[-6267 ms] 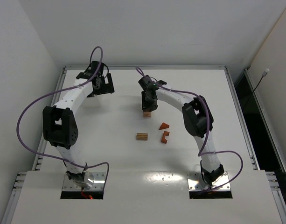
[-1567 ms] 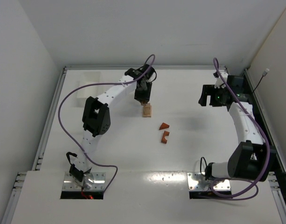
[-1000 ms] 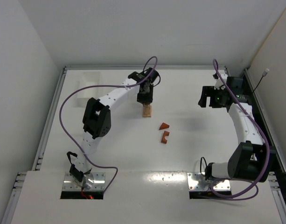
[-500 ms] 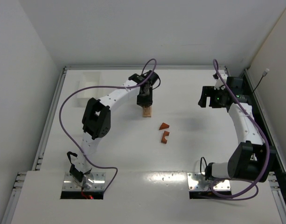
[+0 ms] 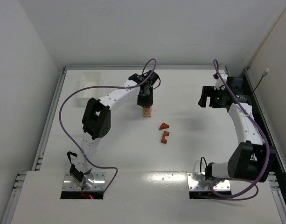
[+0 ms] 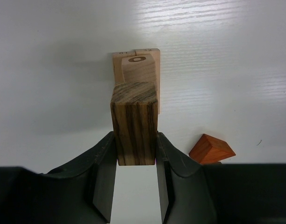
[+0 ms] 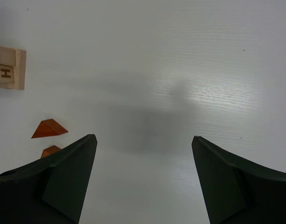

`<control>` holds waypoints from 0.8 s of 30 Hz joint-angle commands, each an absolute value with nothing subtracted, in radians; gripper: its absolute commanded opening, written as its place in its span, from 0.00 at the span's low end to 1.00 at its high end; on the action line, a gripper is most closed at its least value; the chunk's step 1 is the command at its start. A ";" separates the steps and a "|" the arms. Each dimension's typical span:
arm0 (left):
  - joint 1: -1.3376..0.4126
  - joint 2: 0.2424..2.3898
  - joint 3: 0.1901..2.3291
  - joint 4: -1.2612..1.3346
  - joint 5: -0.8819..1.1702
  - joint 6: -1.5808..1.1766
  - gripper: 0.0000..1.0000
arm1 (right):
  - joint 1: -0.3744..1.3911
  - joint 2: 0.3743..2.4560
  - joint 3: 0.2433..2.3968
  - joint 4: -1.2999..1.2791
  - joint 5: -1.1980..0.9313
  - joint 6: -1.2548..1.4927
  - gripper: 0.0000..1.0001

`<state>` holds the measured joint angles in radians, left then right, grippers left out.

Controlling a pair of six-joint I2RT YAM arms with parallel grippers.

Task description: Build the wood block tower

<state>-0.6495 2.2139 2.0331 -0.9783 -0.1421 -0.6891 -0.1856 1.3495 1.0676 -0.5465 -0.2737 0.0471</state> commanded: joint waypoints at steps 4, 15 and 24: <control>-0.652 2.186 2.065 -0.962 -0.114 -0.692 0.00 | -0.181 1.328 1.062 -0.502 -0.288 0.061 0.80; -0.643 2.215 2.065 -0.943 -0.075 -0.674 0.00 | -0.181 1.338 1.071 -0.492 -0.288 0.071 0.80; -0.634 2.224 2.065 -0.943 -0.075 -0.673 0.00 | -0.181 1.347 1.071 -0.492 -0.288 0.071 0.80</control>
